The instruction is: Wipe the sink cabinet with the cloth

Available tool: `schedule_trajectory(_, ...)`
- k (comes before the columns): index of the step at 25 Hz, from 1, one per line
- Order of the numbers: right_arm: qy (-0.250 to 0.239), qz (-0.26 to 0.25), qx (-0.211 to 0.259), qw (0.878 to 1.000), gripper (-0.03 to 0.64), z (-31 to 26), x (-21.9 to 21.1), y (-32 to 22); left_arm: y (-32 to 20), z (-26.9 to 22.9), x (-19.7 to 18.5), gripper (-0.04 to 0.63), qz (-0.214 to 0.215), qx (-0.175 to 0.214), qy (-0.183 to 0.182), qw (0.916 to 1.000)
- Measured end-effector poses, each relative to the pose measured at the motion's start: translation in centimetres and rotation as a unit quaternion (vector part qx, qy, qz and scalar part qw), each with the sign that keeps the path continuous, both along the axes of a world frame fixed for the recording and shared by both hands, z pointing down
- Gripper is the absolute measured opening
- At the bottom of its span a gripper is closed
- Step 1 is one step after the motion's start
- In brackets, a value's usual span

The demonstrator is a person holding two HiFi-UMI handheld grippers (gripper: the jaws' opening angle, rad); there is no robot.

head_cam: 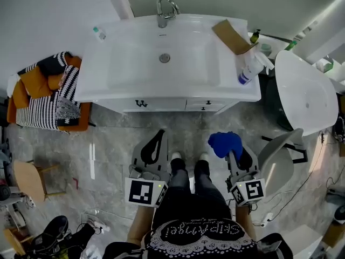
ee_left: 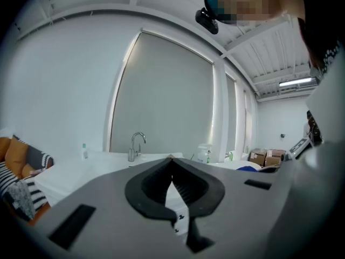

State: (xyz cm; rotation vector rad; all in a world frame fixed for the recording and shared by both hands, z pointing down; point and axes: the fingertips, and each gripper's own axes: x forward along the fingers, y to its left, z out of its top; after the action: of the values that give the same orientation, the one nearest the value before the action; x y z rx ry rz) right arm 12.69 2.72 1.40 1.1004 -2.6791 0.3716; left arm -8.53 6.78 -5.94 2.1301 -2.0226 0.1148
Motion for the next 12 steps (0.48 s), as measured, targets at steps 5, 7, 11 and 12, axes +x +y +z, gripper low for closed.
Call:
schedule_trajectory(5, 0.016, 0.024, 0.022, 0.999, 0.106, 1.4, -0.6, -1.6, -1.8, 3.0, -0.1, 0.005, 0.037, -0.007, -0.005, 0.9993)
schedule_trajectory(7, 0.016, 0.030, 0.020, 0.999, 0.106, 2.6, -1.1, -1.9, -2.3, 4.9, 0.1, 0.005, 0.049, -0.016, 0.002, 0.9987)
schedule_trajectory(11, 0.011, 0.026, 0.002, 1.000, 0.106, 4.9, -1.8, -2.6, -3.9, 7.4, 0.6, 0.005, 0.057, -0.027, 0.018, 0.9979)
schedule_trajectory(12, 0.010, 0.020, -0.002, 1.000, 0.106, 5.3, -1.9, -2.7, -4.3, 7.6, 0.8, 0.005, 0.057, -0.025, 0.019, 0.9979)
